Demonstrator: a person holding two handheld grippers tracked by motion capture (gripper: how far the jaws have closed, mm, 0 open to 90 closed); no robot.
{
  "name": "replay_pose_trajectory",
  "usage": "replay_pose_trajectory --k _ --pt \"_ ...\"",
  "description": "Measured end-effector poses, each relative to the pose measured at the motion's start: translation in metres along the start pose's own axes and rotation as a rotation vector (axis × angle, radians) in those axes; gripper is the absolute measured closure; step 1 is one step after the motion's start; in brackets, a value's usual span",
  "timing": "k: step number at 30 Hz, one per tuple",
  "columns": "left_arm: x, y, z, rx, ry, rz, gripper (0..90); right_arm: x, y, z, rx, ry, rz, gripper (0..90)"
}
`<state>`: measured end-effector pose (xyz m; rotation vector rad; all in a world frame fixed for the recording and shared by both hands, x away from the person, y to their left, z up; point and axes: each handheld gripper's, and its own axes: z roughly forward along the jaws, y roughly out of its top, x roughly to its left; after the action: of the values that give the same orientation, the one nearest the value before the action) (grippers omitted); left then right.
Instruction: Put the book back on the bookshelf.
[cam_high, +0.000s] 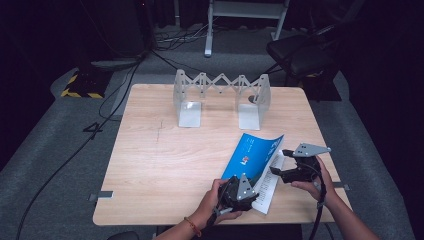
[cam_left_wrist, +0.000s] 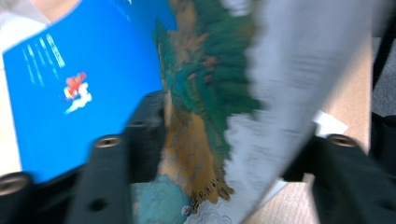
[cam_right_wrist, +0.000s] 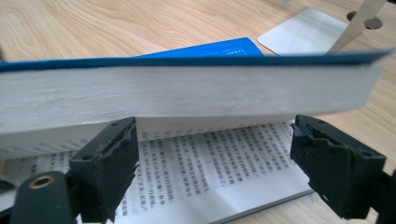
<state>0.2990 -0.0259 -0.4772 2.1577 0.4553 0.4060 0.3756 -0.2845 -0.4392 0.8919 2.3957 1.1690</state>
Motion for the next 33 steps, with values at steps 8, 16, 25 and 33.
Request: replay_pose_trajectory --k 8,16,25,33 --pt "0.017 0.006 -0.019 -0.019 0.002 -0.01 73.9 -0.008 -0.007 -0.003 -0.011 0.025 0.02 15.8" --pt "0.038 0.002 -0.031 -0.009 -0.041 0.014 76.0 0.001 -0.013 -0.01 -0.034 0.121 -0.056 32.8" --pt "0.062 -0.01 -0.048 0.046 -0.093 0.031 74.5 0.01 0.006 -0.019 -0.14 0.161 -0.192 34.4" --pt "0.084 -0.024 -0.062 0.054 -0.113 0.003 71.4 0.018 0.012 0.017 -0.062 0.266 -0.298 34.1"
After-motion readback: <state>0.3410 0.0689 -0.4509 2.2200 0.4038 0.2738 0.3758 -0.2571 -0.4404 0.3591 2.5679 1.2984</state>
